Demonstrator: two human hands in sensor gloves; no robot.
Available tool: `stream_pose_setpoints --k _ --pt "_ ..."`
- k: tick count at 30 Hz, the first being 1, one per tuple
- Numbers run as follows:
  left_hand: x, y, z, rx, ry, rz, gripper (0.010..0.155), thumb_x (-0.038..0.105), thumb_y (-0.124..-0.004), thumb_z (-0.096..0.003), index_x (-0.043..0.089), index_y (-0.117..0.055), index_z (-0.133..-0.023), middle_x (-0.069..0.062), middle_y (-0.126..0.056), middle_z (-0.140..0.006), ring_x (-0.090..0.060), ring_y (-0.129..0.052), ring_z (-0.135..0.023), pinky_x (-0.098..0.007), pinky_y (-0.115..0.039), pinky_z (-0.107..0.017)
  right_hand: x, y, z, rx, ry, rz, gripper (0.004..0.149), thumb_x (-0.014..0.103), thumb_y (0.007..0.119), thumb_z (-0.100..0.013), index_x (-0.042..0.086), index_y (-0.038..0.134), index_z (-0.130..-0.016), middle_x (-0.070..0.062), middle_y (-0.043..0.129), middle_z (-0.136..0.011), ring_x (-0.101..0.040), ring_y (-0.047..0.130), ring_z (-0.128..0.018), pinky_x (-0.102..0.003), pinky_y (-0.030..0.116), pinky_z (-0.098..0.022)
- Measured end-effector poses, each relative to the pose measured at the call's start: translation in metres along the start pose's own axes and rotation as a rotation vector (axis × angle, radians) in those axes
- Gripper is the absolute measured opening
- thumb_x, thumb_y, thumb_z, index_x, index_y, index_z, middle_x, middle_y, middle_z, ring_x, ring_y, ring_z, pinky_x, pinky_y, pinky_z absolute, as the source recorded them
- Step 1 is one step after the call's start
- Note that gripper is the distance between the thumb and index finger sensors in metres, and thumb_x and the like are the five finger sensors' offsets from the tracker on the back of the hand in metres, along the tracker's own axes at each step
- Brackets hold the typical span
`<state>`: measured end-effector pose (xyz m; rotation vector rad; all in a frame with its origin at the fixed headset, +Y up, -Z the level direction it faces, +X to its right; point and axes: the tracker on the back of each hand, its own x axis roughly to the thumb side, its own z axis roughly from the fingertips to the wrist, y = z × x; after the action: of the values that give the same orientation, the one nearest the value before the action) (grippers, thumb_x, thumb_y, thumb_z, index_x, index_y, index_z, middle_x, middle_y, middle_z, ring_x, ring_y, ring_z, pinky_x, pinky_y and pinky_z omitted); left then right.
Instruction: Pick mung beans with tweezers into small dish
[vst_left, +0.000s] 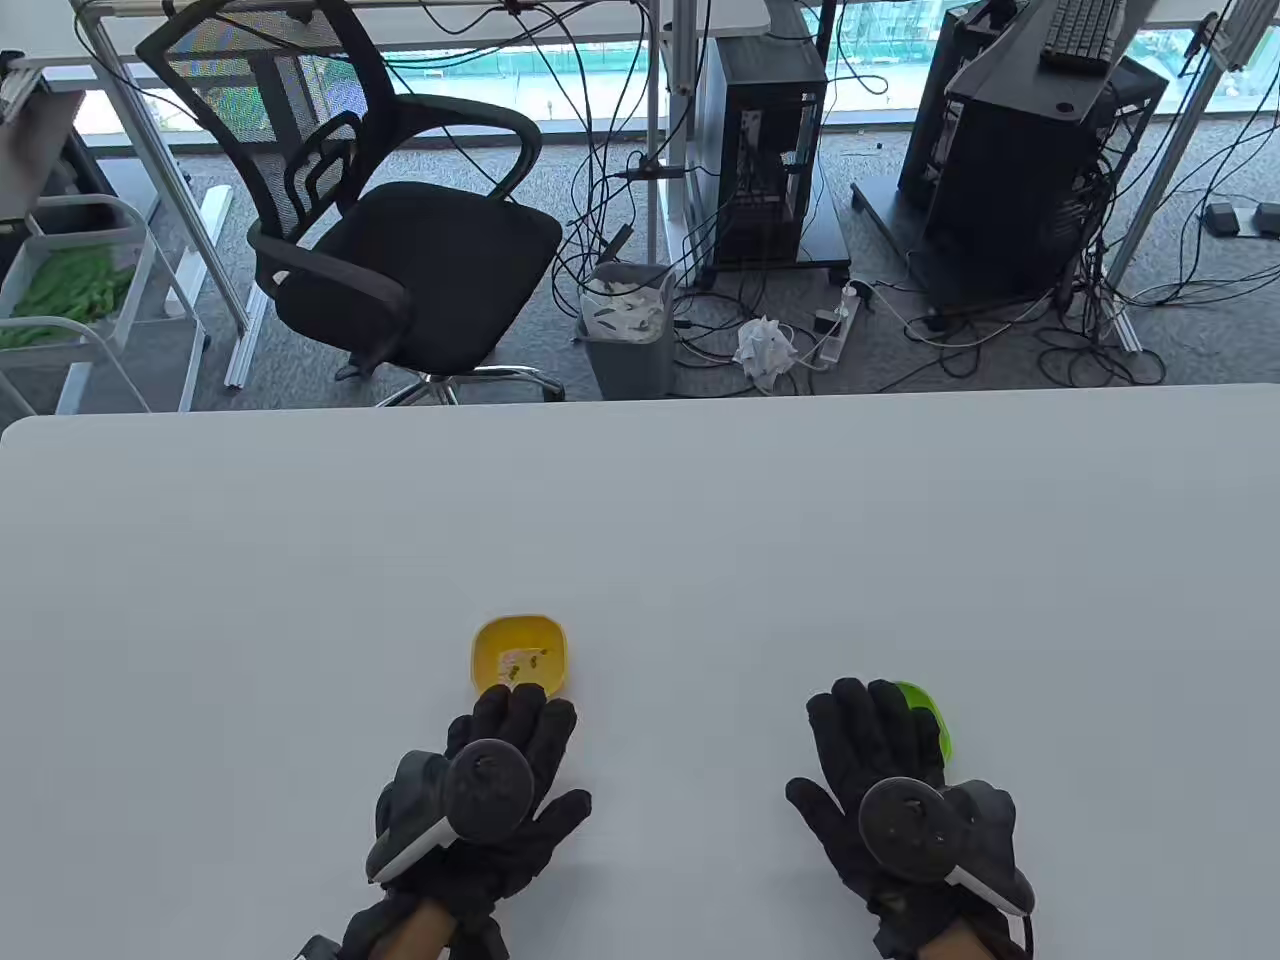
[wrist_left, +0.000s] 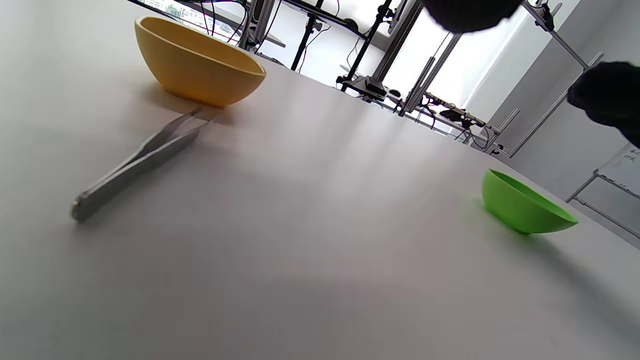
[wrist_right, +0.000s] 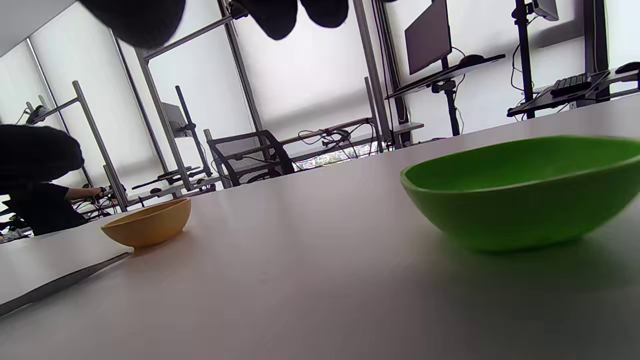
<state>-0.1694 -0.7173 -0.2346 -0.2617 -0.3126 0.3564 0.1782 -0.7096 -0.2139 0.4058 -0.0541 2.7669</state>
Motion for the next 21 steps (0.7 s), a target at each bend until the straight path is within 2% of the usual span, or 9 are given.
stream_pose_setpoints --k 7,11,21 --pt "-0.001 0.0 0.0 0.005 0.011 -0.004 0.081 0.061 -0.063 -0.0507 0.028 -0.025 -0.114 -0.002 -0.013 -0.122 -0.037 -0.008 -0.114 -0.056 -0.012 -0.08 0.001 0.0 0.001 0.0 -0.004 -0.009 0.072 0.054 0.057 -0.055 0.018 0.032 -0.113 -0.013 0.021 -0.117 -0.044 0.014 -0.103 -0.062 0.02 -0.073" --pt "-0.001 0.0 -0.001 0.03 0.012 0.011 0.078 0.059 -0.066 -0.0513 0.026 -0.035 -0.115 -0.004 -0.03 -0.123 -0.039 -0.02 -0.115 -0.058 -0.015 -0.08 0.001 0.001 0.001 0.004 -0.001 -0.027 0.072 0.054 0.057 -0.055 0.018 0.033 -0.113 -0.014 0.022 -0.117 -0.044 0.015 -0.103 -0.062 0.021 -0.073" --pt "-0.013 -0.002 -0.007 0.053 0.336 -0.167 0.072 0.055 -0.075 -0.051 0.017 -0.056 -0.109 -0.01 -0.062 -0.113 -0.042 -0.055 -0.108 -0.063 -0.028 -0.079 0.002 0.004 0.001 0.008 -0.001 -0.078 0.072 0.053 0.058 -0.054 0.016 0.035 -0.112 -0.016 0.025 -0.116 -0.045 0.018 -0.103 -0.061 0.023 -0.073"
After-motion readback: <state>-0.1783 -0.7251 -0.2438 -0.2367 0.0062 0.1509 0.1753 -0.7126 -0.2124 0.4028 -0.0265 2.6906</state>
